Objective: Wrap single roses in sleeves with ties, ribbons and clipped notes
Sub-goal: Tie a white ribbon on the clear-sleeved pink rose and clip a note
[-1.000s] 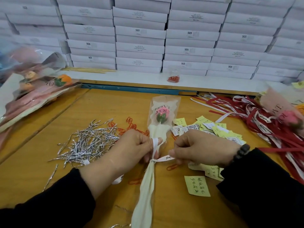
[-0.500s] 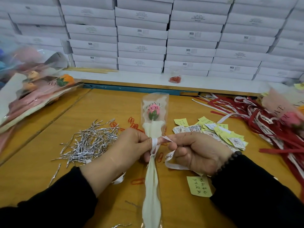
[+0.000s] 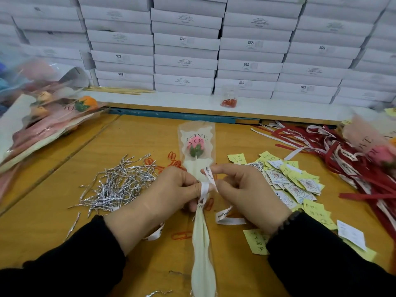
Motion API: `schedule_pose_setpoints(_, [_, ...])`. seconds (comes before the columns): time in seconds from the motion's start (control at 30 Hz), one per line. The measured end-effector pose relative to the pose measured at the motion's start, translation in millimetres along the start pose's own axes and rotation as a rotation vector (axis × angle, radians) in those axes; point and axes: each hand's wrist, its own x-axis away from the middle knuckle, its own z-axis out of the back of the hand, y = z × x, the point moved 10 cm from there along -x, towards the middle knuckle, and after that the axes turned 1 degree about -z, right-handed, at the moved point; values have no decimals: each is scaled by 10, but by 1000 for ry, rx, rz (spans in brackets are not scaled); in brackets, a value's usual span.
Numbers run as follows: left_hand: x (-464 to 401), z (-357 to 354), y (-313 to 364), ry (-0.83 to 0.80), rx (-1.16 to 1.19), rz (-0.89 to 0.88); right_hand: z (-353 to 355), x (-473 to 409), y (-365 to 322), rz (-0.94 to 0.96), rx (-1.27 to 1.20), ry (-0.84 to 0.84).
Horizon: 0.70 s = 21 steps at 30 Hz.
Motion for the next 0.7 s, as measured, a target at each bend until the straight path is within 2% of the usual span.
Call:
schedule_pose_setpoints(0.1, [2, -4, 3, -15, 26, 9, -77, 13, -69, 126, 161, -17])
schedule_pose_setpoints(0.23, [10, -43, -12, -61, 31, 31, -91, 28, -94, 209, 164, -31])
schedule_pose_setpoints(0.43, [48, -132, -6, -171, 55, 50, -53, 34, -93, 206, 150, 4])
schedule_pose_setpoints(0.57, [57, -138, -24, -193, 17, 49, -61, 37, -131, 218, 217, 0])
schedule_pose_setpoints(0.7, [69, -155, -23, -231, 13, 51, -34, 39, -134, 211, 168, 5])
